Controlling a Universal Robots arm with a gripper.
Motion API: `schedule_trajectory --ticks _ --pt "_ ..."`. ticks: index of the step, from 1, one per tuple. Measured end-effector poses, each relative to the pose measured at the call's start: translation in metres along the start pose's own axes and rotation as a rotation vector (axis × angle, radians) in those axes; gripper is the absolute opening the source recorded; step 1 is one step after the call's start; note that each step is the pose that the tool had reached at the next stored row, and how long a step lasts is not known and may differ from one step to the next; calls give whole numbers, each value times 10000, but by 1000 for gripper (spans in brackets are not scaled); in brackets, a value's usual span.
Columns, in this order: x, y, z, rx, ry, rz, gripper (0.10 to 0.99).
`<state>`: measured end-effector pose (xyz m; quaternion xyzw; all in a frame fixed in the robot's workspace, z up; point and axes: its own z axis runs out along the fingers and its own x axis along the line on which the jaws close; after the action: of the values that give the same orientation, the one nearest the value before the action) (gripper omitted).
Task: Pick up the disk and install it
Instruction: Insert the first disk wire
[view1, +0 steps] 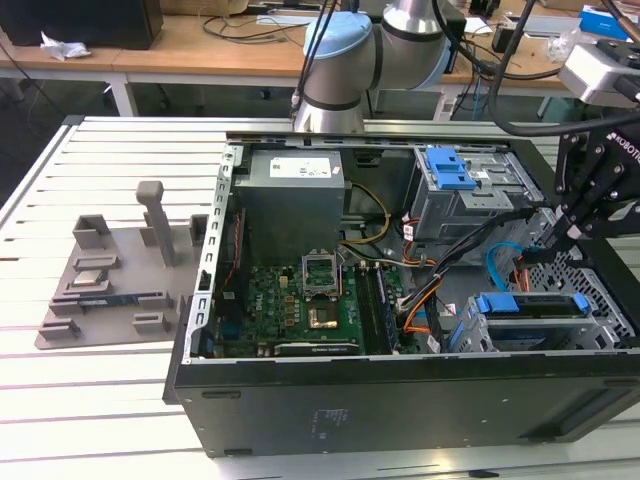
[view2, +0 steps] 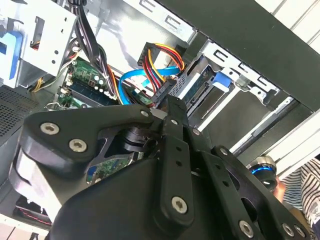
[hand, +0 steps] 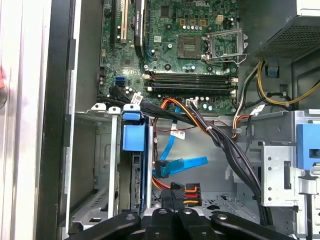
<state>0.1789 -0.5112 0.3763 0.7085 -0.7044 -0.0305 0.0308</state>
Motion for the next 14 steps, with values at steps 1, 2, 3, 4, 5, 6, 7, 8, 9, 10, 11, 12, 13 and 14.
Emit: schedule_trajectory --ticks 1,2,3,4,5,6,7,8,9,10,11,12,13,14 --pt "0 0 0 0 0 1 114" --pt "0 0 0 -1 0 0 235" --pt "0 0 0 0 0 1 235" --pt "0 0 1 0 3 1 302" --pt "-1 0 5 0 7 1 302" --pt "-3 -2 29 0 34 4 302" --pt "-4 -3 44 0 59 6 302" --pt "-4 -4 56 -1 94 9 302" --pt "-5 -7 86 -1 156 14 302" --pt "-15 -10 113 -1 168 15 302" --pt "-24 -11 124 -1 168 15 302" --pt "-40 -11 131 -1 168 15 302" --pt "-59 -12 140 -1 167 15 302" --pt "-66 -12 145 -1 166 16 302"
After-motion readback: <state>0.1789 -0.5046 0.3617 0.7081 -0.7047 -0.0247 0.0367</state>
